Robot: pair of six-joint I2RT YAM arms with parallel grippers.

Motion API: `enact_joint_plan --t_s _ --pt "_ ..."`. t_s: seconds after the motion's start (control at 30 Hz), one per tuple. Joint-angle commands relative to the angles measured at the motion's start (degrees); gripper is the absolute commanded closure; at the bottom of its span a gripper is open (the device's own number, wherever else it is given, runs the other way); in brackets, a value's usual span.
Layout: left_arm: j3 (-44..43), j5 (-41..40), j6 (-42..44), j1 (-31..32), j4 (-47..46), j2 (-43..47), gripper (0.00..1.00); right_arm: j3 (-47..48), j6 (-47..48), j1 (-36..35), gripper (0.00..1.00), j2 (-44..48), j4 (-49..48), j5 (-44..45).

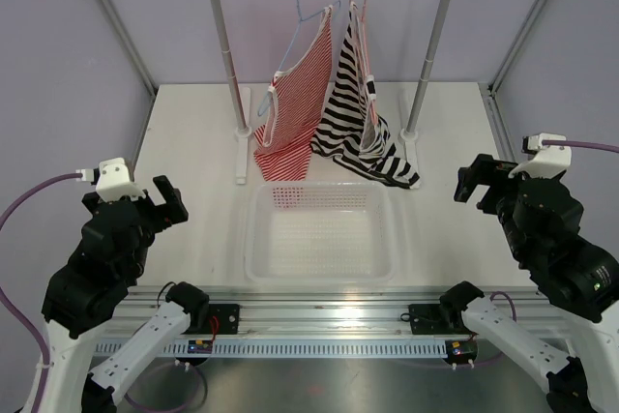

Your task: Remove the tank top from the hanger

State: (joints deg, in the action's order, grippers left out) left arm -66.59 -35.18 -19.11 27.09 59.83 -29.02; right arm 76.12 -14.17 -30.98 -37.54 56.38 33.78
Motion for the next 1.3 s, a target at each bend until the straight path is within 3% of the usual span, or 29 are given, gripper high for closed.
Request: enact_joint_plan --t_s 0.0,0.23,0.33,0.47,0.67,0.83,1.17,1.27 --pt "-1.17 -0.33 -0.49 -0.11 -2.79 -1.04 0.01 0.08 0.11 -0.31 0.01 -1.13 -2.33 2.17" --pt "-2.23 -1.65 -2.59 -0.11 -2.79 -1.22 0.01 -1.32 0.20 -0.31 0.00 0.97 -4.34 0.60" --pt "-4.25 1.33 -2.51 -0.11 -4.28 -1.83 0.01 -2.90 -0.24 -0.31 0.00 2.64 -6.98 -1.78" --pt "-12.74 11.67 -2.42 -0.11 -6.92 -7.00 0.01 -2.12 -1.73 -0.31 0.00 1.25 -5.94 -1.61" --pt "-20.86 29.70 -6.19 0.41 -13.93 -22.12 0.01 -0.89 -5.42 -0.31 0.01 -1.04 -0.84 1.55" --pt "-32.97 23.76 -4.10 9.20 -14.92 -39.23 0.01 -0.97 -7.88 -0.31 0.01 -0.25 1.80 1.11" --pt "-59.32 21.65 -0.58 18.77 -14.84 -62.36 0.01 -3.69 -10.08 -0.31 0.01 3.17 3.38 -1.79" --pt "-62.69 19.46 -0.84 19.93 -16.14 -65.98 0.01 -2.73 -10.17 -0.31 0.00 3.61 3.47 -1.87"
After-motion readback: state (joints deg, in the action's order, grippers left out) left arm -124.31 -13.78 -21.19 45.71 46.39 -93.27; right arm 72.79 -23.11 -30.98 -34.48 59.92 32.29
